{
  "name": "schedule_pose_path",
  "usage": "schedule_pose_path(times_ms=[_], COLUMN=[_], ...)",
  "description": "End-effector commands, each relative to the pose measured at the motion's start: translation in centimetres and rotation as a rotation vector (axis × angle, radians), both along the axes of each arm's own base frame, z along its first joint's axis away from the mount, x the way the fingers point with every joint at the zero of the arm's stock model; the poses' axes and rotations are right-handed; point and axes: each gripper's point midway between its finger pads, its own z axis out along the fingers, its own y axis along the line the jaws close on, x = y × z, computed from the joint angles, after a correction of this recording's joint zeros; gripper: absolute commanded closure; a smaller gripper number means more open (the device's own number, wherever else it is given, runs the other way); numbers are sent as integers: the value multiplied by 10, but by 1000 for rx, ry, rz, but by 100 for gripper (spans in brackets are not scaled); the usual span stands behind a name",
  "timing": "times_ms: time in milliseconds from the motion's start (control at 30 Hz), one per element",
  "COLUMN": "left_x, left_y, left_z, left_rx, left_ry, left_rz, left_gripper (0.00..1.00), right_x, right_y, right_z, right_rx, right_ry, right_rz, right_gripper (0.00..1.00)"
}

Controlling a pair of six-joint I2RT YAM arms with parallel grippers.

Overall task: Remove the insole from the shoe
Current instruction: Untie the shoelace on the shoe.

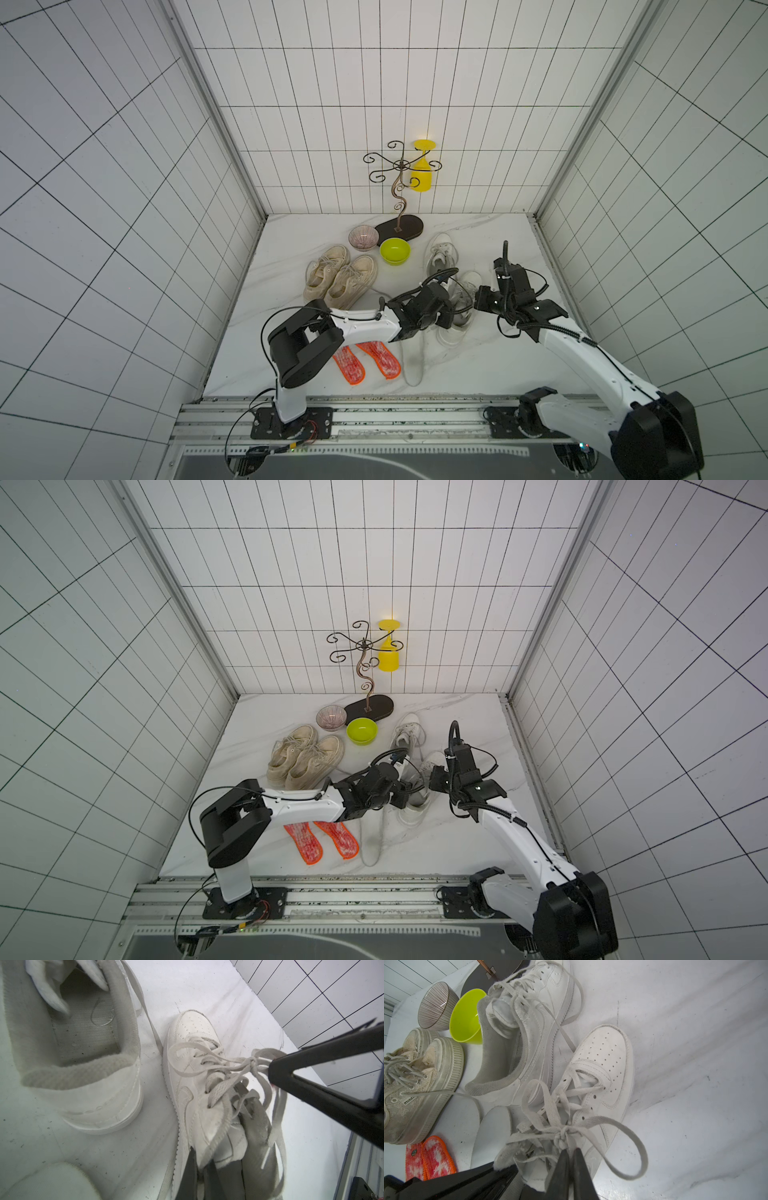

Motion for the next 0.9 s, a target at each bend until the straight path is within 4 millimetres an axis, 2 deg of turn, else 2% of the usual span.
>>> schedule_pose_path(times_ms=[0, 100, 267, 500, 767, 867], left_x=[5, 6, 10, 18, 18, 18], left_y=[-10, -9, -5, 7, 6, 6], left_z=[32, 31, 27, 21, 19, 20], left_rx=[-84, -79, -53, -37, -37, -38], left_ry=[-60, -60, -58, -41, -35, -37], left_rz=[3, 5, 33, 80, 78, 79], left_gripper=[100, 100, 100, 100, 100, 100], right_x=[15, 14, 12, 5, 4, 3], right_y=[3, 4, -3, -35, -53, -72], right_z=[46, 47, 59, 73, 79, 85], right_rx=[15, 21, 1, -62, -50, -73], right_ry=[-106, -108, -137, -184, -194, -205], right_rz=[-3, 2, -24, -118, -171, -253], right_gripper=[96, 100, 100, 100, 100, 100])
